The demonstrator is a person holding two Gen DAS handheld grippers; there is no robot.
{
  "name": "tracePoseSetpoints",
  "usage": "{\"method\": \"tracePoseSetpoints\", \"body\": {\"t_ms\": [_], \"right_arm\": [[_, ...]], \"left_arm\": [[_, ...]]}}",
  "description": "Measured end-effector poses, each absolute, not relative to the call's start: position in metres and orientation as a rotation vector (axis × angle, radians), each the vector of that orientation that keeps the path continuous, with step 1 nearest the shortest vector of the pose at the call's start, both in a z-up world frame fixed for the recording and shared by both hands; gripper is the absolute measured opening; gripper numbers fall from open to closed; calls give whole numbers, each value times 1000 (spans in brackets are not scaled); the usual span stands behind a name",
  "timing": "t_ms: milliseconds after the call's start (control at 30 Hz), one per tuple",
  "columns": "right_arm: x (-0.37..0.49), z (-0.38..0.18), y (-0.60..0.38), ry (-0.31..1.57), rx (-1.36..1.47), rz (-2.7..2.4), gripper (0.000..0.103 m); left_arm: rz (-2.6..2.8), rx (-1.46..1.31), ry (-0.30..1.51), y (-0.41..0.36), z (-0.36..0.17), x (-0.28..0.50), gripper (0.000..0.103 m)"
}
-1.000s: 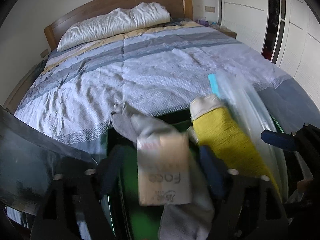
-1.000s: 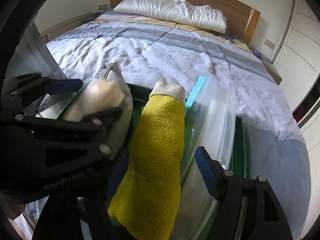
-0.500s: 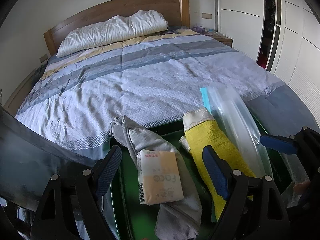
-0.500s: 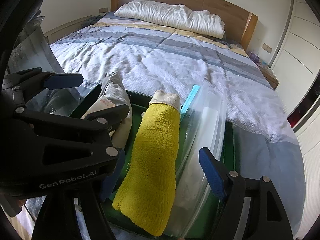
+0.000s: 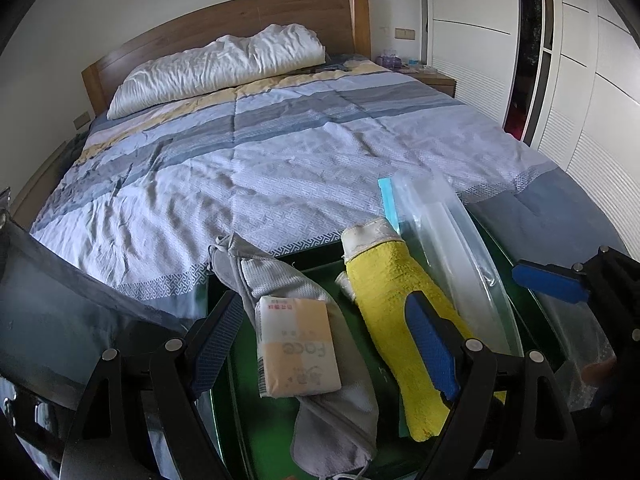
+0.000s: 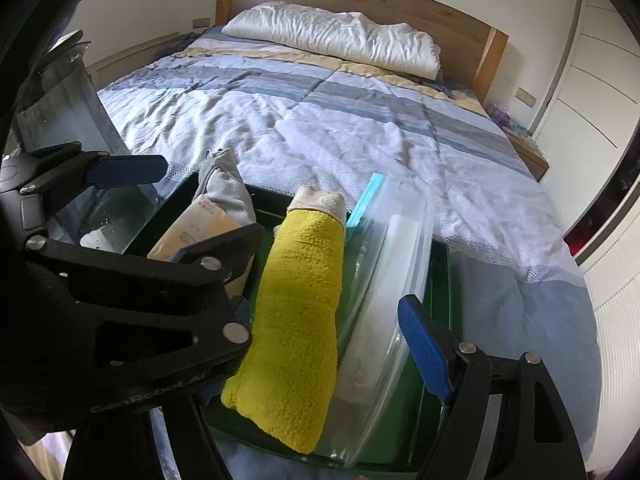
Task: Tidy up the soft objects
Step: 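Open the left tool to release the tissue pack while the right tool releases the towel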
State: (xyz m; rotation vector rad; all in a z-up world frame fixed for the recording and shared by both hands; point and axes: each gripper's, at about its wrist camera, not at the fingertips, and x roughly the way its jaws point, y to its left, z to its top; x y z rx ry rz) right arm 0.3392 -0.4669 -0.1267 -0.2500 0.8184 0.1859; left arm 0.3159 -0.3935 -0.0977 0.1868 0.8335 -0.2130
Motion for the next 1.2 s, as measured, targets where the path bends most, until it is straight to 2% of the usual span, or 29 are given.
{"method": "tracePoseSetpoints", "body": {"t_ms": [1200], "right_arm": [[317, -105, -482, 831, -262, 45, 76]], "left_arm": [[-190, 108, 861, -381, -80, 282, 79]]}}
